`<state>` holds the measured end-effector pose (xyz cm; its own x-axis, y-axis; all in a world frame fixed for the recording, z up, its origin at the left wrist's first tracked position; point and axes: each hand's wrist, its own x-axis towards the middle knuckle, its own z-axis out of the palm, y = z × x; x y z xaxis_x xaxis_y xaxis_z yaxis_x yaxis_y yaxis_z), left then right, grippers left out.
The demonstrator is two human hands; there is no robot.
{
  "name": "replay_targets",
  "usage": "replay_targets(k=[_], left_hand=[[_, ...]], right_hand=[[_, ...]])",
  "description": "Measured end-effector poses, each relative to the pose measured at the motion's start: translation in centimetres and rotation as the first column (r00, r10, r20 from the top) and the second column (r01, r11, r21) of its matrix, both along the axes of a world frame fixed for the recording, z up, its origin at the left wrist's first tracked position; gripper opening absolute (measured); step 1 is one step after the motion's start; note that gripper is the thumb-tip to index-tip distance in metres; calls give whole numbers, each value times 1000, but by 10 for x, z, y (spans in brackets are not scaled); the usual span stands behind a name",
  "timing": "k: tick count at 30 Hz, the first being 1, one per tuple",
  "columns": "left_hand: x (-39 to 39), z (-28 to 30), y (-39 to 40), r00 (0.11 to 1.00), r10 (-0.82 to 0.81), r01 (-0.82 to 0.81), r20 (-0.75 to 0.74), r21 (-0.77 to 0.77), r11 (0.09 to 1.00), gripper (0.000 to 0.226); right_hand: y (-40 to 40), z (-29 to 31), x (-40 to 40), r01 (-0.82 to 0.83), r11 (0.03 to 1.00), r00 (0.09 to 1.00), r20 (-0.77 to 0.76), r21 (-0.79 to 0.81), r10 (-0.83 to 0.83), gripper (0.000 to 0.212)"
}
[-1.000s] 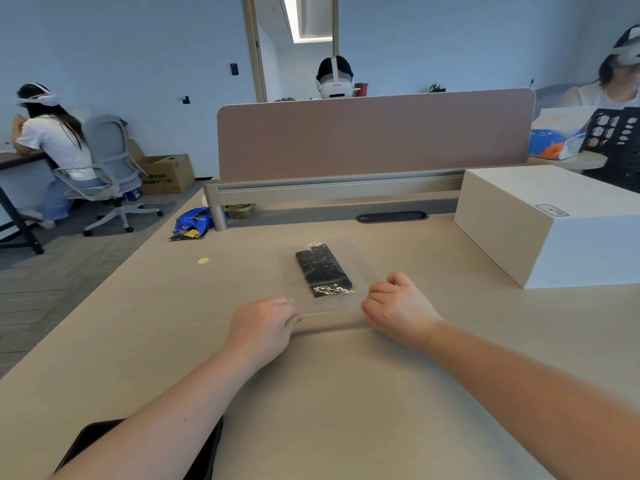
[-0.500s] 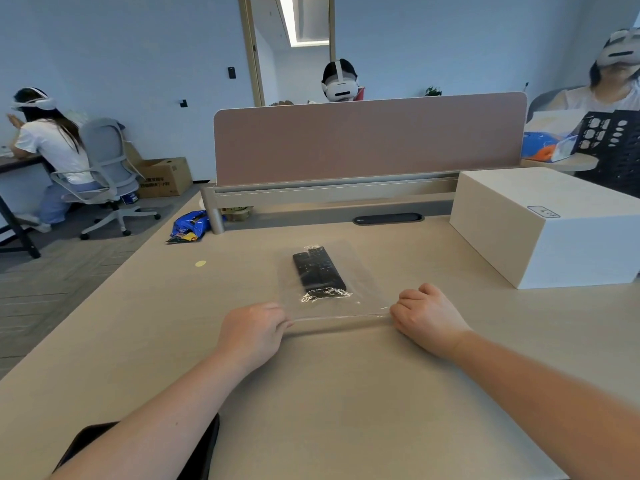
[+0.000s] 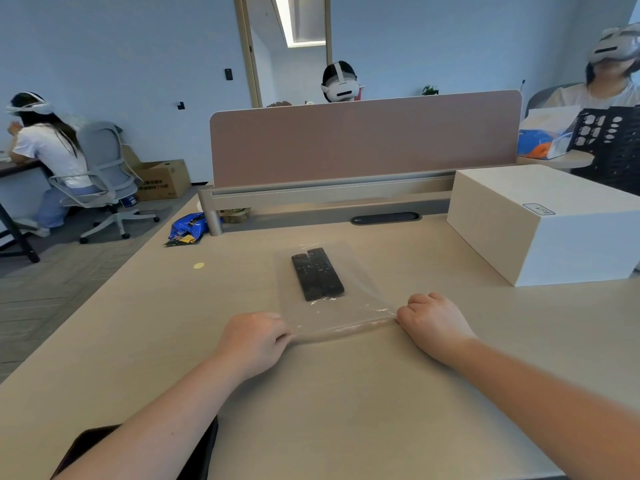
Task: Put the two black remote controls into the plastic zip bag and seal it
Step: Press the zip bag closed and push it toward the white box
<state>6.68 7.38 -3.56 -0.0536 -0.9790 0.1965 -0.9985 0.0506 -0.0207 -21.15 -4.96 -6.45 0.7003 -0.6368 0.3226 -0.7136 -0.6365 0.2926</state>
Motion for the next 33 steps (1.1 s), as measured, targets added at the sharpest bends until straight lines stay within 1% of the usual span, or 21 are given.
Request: replay_targets(k=[1,2,3,4,5,6,7,8,9,11,14,17,19,21,23,25,26,28,30,33], left_hand=[[1,1,3,1000,-13,13,-20,4,1000,34],[3,2,5,998,-16,16,-53,-6,1000,41],[5,3,5,994,-4,3,-108,-16,1000,47],[7,4,5,981,16,-20,-192,-20,1000,52],[9,6,3,956,49,-55,-289,-13,998,56],[10,7,0,927,85,-95,-366,-10,995,58],[12,7,-5,906,124,-142,-405,-14,990,58],[13,8,-11,895,167,-188,-413,-12,982,57],[14,7,-18,886,219,-235,-408,11,972,51],[13,6,-32,857,307,-302,-413,80,950,35],[14,4,-49,797,394,-359,-458,165,918,26],[13,3,-61,737,451,-423,-503,176,889,24],[12,1,-67,695,469,-461,-545,163,873,23],[9,-1,-73,644,475,-493,-600,149,857,26],[7,-4,-80,581,477,-519,-660,151,841,34],[8,-9,-88,528,484,-545,-698,159,823,39],[9,-11,-92,501,487,-559,-716,162,813,36],[10,-16,-100,461,471,-575,-753,151,804,22],[7,-22,-108,479,439,-559,-760,121,820,16],[-4,-27,-125,536,384,-505,-752,78,859,14]], right_hand=[[4,1,-2,-4,1000,1000,18,23,4,31],[7,2,-3,-5,997,998,62,78,0,20],[9,2,-4,-6,992,989,148,125,-13,18],[10,4,-3,48,974,974,205,222,-94,32],[11,7,-3,89,933,942,276,349,-193,44],[11,10,0,127,875,897,323,466,-302,50],[8,12,4,125,822,841,380,555,-384,53],[3,15,9,110,777,783,428,620,-452,53],[-4,16,13,89,739,734,457,667,-501,51],[-19,20,23,54,679,694,462,732,-552,44],[-35,26,36,45,625,683,433,779,-589,34],[-47,29,47,49,596,673,414,802,-613,27],[-52,28,54,80,587,676,389,805,-626,32],[-55,26,62,115,563,682,347,819,-644,43],[-60,22,70,141,531,676,311,835,-668,44],[-67,19,78,159,529,664,306,834,-682,34],[-71,16,82,165,531,662,306,831,-684,29],[-78,13,87,175,544,651,318,821,-689,17],[-82,12,87,179,573,640,348,800,-685,10],[-89,9,78,197,619,616,395,760,-681,9]])
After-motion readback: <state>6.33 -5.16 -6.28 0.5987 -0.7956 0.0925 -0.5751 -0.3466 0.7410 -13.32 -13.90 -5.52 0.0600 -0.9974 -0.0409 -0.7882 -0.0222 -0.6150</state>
